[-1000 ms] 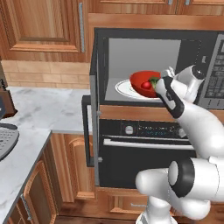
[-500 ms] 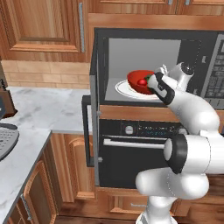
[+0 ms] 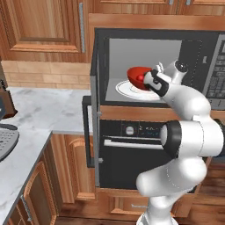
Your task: Place the bowl containing the broccoli and tomato in the microwave. Close the microwave door and press the start button to microwave the meal.
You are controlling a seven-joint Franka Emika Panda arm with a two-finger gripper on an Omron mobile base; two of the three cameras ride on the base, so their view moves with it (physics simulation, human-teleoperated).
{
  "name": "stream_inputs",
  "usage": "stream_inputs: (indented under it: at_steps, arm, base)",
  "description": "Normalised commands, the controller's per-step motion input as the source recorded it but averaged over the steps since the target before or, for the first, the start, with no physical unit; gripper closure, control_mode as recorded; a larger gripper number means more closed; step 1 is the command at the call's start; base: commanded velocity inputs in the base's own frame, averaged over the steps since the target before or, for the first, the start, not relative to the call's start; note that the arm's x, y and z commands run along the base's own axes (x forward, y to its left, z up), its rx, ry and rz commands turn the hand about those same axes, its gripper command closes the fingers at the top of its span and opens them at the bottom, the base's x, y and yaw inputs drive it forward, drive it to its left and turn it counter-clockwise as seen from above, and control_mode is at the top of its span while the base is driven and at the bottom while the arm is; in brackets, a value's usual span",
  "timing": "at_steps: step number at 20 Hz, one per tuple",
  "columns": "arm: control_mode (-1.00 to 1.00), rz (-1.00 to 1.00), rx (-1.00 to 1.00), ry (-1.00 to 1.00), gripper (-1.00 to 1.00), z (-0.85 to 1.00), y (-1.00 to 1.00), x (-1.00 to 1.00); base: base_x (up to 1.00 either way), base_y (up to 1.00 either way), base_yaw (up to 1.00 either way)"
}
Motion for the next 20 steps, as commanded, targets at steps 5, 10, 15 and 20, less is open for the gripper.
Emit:
stream_inputs:
  at_steps: [5, 10, 15, 20]
  arm:
    - [-1.00, 0.00, 0.00, -0.02, -1.00, -0.03, 0.00, 0.10]
    - [-1.00, 0.05, -0.03, -0.10, -1.00, 0.00, 0.00, -0.46]
    - [-1.00, 0.07, -0.05, -0.10, -1.00, 0.06, 0.00, -0.93]
    - [-1.00, 0.33, -0.19, -0.03, -1.00, 0.34, 0.04, -1.00]
  base:
    - [0.00, 0.00, 0.00]
    - [0.00, 0.00, 0.00]
    - [0.00, 0.00, 0.00]
    - [0.00, 0.00, 0.00]
